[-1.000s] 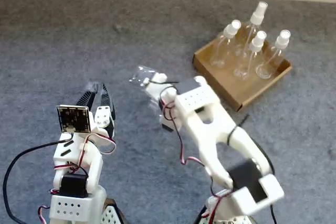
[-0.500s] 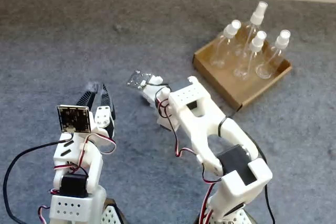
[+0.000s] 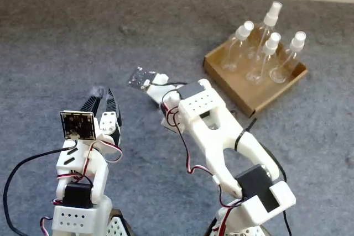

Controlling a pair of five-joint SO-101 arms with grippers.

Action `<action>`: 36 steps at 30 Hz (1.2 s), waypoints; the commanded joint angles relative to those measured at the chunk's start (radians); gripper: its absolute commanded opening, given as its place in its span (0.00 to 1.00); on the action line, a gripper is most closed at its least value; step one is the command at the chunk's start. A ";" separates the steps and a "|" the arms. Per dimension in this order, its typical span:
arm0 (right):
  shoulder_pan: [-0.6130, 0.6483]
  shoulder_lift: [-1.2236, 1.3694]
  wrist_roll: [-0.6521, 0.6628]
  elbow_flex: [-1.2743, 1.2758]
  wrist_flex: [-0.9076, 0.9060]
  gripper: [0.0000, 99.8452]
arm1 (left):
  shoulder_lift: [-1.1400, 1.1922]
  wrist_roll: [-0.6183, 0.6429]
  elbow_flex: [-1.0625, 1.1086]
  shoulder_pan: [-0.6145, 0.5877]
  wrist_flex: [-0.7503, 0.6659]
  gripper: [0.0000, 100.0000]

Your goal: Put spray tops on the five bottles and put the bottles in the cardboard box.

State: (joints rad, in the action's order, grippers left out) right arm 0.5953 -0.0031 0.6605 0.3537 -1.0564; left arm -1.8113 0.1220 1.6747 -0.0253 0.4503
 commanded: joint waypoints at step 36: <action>0.048 0.171 0.023 -0.174 -0.294 0.23 | -0.005 -0.009 0.019 0.010 0.003 0.01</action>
State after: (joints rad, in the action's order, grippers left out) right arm 0.6490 0.1826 0.6713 0.2647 -1.2912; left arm -1.8113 0.1220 1.6747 -0.0253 0.4503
